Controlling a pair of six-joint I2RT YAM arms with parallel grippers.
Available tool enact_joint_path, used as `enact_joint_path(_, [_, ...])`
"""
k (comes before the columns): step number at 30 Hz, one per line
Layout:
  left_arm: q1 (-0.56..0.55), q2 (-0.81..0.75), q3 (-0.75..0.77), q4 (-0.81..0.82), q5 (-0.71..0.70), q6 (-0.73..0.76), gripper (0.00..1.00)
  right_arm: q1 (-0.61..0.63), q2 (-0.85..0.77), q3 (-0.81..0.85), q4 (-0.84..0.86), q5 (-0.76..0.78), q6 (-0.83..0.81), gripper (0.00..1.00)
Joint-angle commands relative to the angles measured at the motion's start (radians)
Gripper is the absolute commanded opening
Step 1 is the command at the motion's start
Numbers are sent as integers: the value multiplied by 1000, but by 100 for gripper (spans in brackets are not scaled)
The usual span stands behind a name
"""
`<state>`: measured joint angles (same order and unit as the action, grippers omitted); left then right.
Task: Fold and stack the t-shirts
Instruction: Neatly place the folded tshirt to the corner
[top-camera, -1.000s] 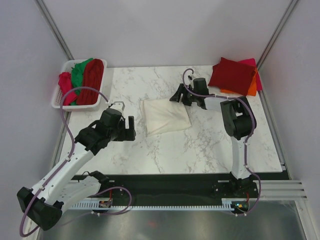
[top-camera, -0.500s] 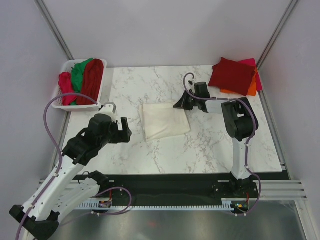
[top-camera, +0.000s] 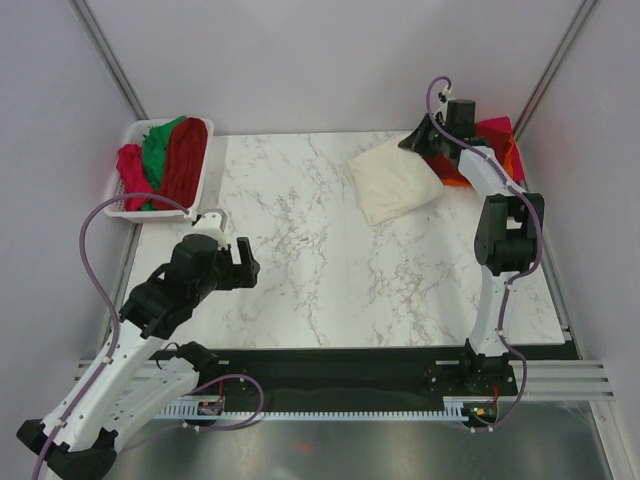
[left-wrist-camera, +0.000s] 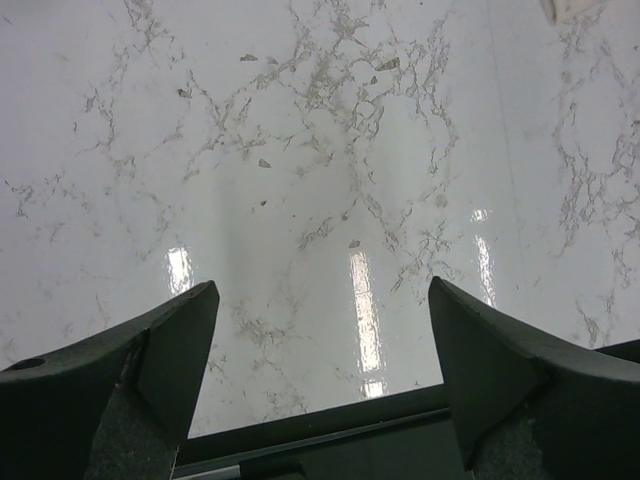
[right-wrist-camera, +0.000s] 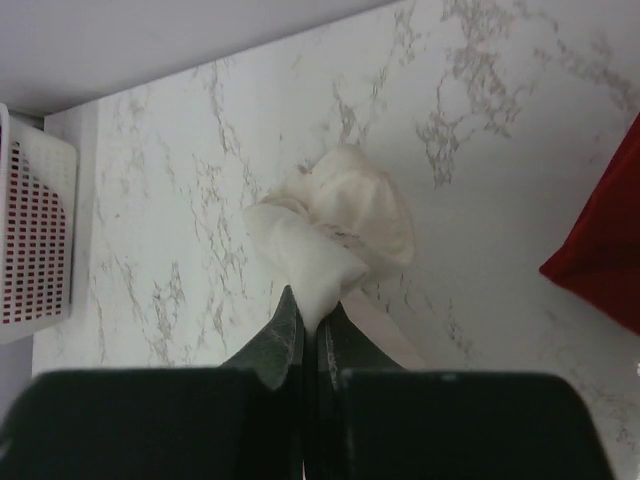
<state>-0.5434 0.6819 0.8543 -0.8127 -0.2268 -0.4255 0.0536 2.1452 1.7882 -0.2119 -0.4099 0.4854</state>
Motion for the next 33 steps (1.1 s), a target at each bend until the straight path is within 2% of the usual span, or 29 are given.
enact_joint_path(1, [3, 4, -4, 33, -13, -2, 93, -21, 42, 179, -73, -3, -14, 0])
enact_joint_path(3, [3, 8, -6, 35, -11, -2, 93, -35, 70, 255, -102, -3, -13, 0])
enact_joint_path(6, [3, 13, -8, 35, -9, -1, 93, -49, 148, 460, -232, 19, -24, 0])
enact_joint_path(7, [3, 11, -8, 37, -9, -1, 93, -88, 189, 579, -265, 29, -28, 0])
enact_joint_path(10, [3, 18, -9, 37, -9, -1, 93, -156, 219, 698, -302, 63, -7, 0])
enact_joint_path(15, [3, 36, -9, 40, -6, -1, 92, -337, 255, 700, -239, 51, 100, 0])
enact_joint_path(18, [3, 44, -9, 38, -6, 1, 92, -440, 384, 698, -186, -12, 150, 1])
enact_joint_path(19, [3, 42, -9, 40, -3, 1, 92, -463, 407, 674, -167, 0, 150, 29])
enact_joint_path(22, [5, 44, -9, 40, -2, 1, 92, -478, 519, 645, -90, -6, 154, 95])
enact_joint_path(23, [3, 47, -9, 40, -2, 2, 92, -477, 547, 655, -93, -7, 153, 98])
enact_joint_path(26, [3, 51, -9, 40, -3, 2, 92, -475, 562, 628, -103, 26, 134, 98])
enact_joint_path(32, [2, 53, -11, 41, -3, 1, 92, -480, 339, 467, -121, 247, 29, 98])
enact_joint_path(33, [2, 51, -11, 43, -3, 1, 92, -480, 273, 446, -136, 326, 18, 98])
